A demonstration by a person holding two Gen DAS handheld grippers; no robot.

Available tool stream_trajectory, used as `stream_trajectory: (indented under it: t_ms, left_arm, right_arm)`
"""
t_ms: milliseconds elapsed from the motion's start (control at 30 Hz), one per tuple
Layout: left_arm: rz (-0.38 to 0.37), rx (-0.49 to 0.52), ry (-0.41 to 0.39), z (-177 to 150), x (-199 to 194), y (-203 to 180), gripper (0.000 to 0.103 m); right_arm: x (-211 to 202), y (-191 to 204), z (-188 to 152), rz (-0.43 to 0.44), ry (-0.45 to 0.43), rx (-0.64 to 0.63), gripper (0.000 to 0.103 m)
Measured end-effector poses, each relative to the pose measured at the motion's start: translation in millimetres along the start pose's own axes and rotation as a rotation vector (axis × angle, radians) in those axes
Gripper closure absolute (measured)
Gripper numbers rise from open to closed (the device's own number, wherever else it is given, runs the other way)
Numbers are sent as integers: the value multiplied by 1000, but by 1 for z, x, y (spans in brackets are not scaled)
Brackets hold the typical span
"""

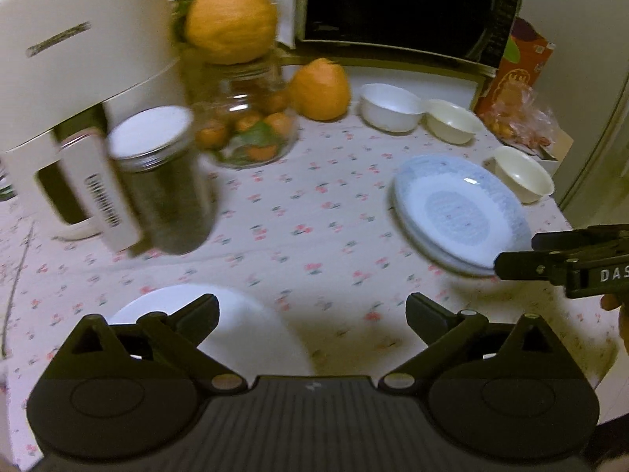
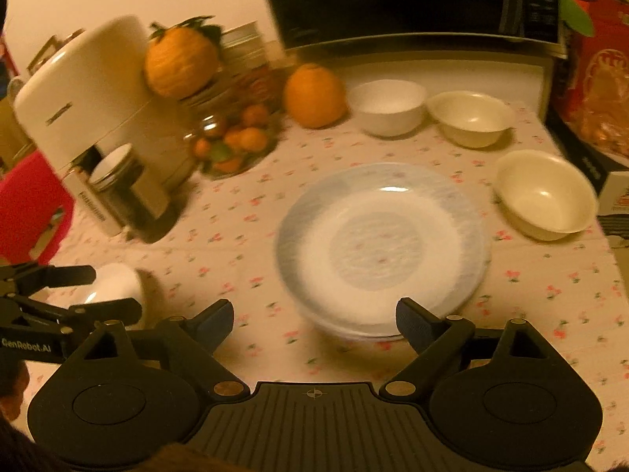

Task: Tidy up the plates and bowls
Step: 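Move the left tool toward the plain white plate, then close the left tool on a white plate rim while the right tool grips another white plate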

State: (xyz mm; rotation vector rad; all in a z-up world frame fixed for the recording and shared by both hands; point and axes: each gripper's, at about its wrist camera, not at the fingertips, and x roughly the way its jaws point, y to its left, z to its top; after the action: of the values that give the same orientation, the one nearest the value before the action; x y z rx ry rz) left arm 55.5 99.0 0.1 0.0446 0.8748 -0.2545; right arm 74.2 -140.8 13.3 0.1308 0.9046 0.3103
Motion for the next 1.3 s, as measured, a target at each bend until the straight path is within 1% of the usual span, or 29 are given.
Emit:
stream_trajectory:
  t_ms: [67,200,333,467,533,600,733,900,1000,1200,1267,1300]
  left_arm:
    - [17,-17,3,-6,-5,16,1]
    - [27,-45,19,-16,-12,43,1]
    - [53,-56,29,-25,-18,69,1]
    - [34,-73,76,-35,-16,93,1]
    - [30,-73,101,-40,-14,103,3]
    - [17,-88,130,-43,-11,113,7]
    - [-21,-167,177,-49,-7,134,15]
    - [-44,-219,212,-54,-3,146,25]
    - [-46,-228,234,-57,0,150,34]
    - [-40,-222,235,-56,1,152,43]
    - [-40,-216,234,-55,2,151,50]
    - [-41,-210,232,-55,2,151,55]
  right_arm:
    - [4,8,-3,20,11,2,11]
    - [12,23,-8,46,25,1,11]
    - [20,44,-13,73,31,-31,11]
    - [30,67,-20,140,55,-59,10]
    - [35,77,-25,183,70,-67,10]
    - [40,85,-29,214,85,-66,10]
    - [51,102,-36,254,115,-76,10]
    - [67,116,-40,261,148,-83,10]
    - [73,121,-41,253,149,-87,11]
    - [83,124,-41,251,139,-64,12]
    - [85,125,-41,256,136,-50,14]
    - [86,126,-41,256,131,-50,17]
